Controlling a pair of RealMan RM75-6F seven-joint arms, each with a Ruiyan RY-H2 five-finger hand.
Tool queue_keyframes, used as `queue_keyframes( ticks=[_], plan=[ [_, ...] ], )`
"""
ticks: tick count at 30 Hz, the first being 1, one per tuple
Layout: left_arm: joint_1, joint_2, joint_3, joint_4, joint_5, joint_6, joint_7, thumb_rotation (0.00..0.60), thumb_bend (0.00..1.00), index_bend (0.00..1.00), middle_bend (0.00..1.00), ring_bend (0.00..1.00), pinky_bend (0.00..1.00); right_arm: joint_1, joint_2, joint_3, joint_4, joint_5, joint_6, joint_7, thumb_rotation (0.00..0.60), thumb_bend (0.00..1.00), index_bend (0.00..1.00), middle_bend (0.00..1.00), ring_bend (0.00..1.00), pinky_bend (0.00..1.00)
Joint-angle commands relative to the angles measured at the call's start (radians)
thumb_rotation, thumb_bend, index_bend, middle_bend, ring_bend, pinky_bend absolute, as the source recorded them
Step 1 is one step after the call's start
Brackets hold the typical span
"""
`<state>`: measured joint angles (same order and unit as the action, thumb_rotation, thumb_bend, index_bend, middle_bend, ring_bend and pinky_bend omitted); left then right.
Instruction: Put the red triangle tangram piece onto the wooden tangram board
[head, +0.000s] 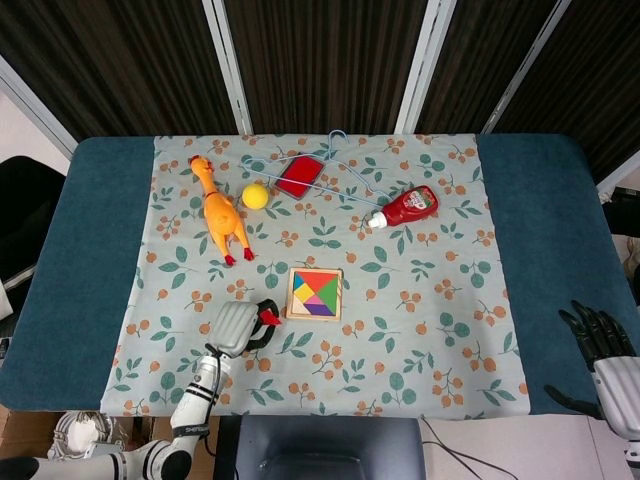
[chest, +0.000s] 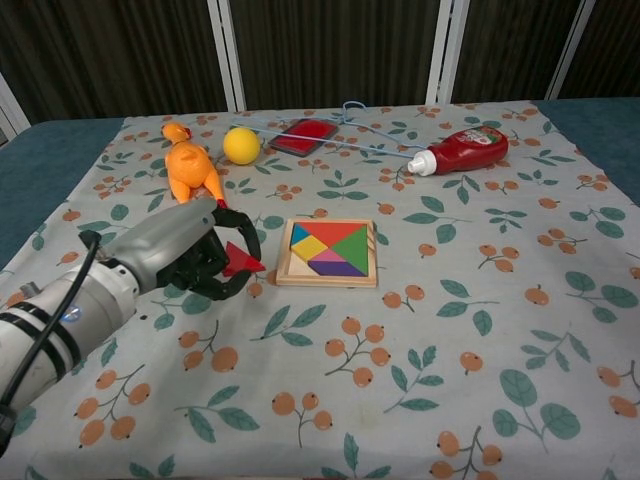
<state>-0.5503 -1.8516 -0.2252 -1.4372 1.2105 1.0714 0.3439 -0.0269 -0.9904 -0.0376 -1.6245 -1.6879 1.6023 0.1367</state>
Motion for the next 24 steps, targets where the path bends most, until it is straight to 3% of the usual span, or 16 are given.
queue_keyframes(
  ticks=[1,18,24],
  plan=[
    [-0.027,-0.044,-0.036,0.009,-0.063,0.009,0.060,0.600,0.43,0.66,1.00,1.00,1.00,0.003,0.004,-0.001,0.000,0.001,-0.004,0.007,0.600,0.20,0.00,0.00,0.00,0.00],
    [-0.108,-0.203,-0.071,0.111,-0.148,0.047,0.163,0.600,0.43,0.65,1.00,1.00,1.00,0.003,0.014,-0.011,0.007,-0.018,0.000,0.033,0.600,0.20,0.00,0.00,0.00,0.00],
    [-0.146,-0.258,-0.114,0.208,-0.186,0.029,0.150,0.600,0.43,0.64,1.00,1.00,1.00,-0.001,0.020,-0.014,0.016,-0.025,0.015,0.058,0.600,0.20,0.00,0.00,0.00,0.00]
  ],
)
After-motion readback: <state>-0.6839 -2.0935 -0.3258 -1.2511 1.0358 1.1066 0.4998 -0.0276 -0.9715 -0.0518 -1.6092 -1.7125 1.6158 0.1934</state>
